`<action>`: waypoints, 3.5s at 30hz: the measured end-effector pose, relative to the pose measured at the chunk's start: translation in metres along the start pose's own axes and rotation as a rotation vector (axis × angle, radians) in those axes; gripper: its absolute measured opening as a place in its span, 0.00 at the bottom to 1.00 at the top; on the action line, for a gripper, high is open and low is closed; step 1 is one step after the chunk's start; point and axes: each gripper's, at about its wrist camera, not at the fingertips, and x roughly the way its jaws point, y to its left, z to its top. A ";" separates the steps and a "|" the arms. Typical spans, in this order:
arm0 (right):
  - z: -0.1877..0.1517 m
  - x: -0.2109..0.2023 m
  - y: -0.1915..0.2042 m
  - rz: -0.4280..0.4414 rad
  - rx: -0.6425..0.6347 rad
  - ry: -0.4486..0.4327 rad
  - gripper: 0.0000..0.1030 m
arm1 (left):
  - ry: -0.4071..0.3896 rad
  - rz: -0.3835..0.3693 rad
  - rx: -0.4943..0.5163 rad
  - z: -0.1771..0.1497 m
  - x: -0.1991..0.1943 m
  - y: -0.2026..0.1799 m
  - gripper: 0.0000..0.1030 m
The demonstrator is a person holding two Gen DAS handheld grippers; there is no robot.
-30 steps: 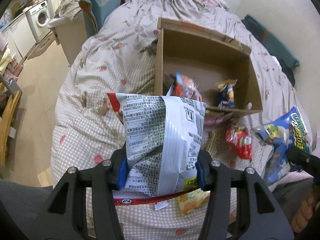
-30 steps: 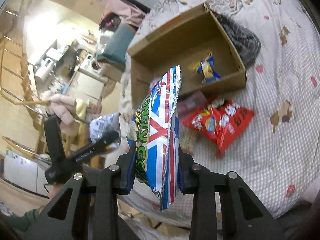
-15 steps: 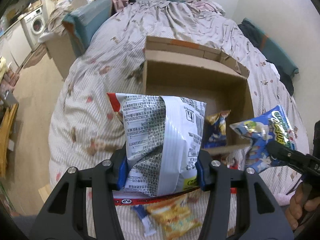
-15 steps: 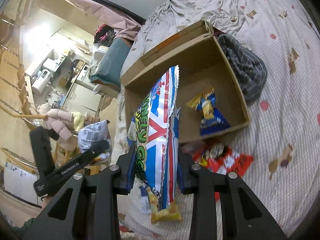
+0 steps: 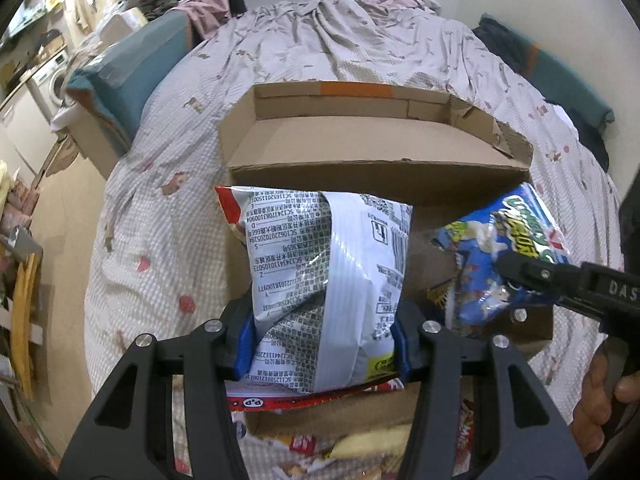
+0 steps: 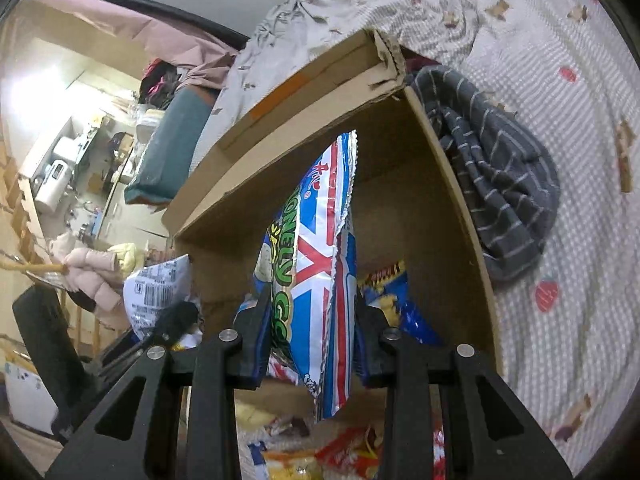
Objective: Organize snacks
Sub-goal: 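Carry both bags into the box and open both tools to release, then withdraw both tools and move toward the remaining snacks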
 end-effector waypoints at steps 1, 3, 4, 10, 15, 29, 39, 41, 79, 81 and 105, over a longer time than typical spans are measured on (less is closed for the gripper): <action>0.002 0.004 0.000 0.000 0.000 0.005 0.33 | -0.002 0.003 0.010 0.000 0.003 -0.002 0.47; 0.003 0.011 0.001 0.003 -0.007 0.013 0.33 | 0.001 0.007 0.019 0.000 0.010 -0.004 0.47; 0.003 0.015 0.002 -0.007 -0.011 0.013 0.33 | 0.002 0.005 0.022 0.000 0.012 -0.004 0.47; 0.003 0.025 0.001 -0.038 -0.013 0.016 0.34 | 0.008 0.006 0.021 0.000 0.024 -0.003 0.47; 0.005 0.028 0.004 -0.069 -0.038 0.007 0.36 | -0.020 -0.022 0.028 0.001 0.026 -0.005 0.49; 0.008 0.027 0.014 -0.099 -0.096 -0.003 0.38 | -0.040 0.013 0.030 0.005 0.027 -0.005 0.49; 0.008 0.013 0.020 -0.092 -0.101 -0.007 0.85 | -0.064 -0.040 -0.006 0.007 0.013 0.003 0.88; 0.009 0.007 0.021 -0.094 -0.098 -0.016 0.87 | -0.061 -0.061 -0.019 0.007 0.009 0.003 0.91; -0.103 -0.066 0.046 -0.067 -0.119 -0.036 0.96 | -0.141 -0.075 -0.063 -0.076 -0.108 0.038 0.91; -0.112 -0.068 0.045 -0.066 -0.119 -0.032 0.96 | -0.135 -0.072 -0.053 -0.085 -0.114 0.037 0.91; -0.165 -0.058 0.011 -0.109 -0.014 0.058 0.96 | 0.305 -0.068 -0.244 -0.173 -0.045 0.075 0.89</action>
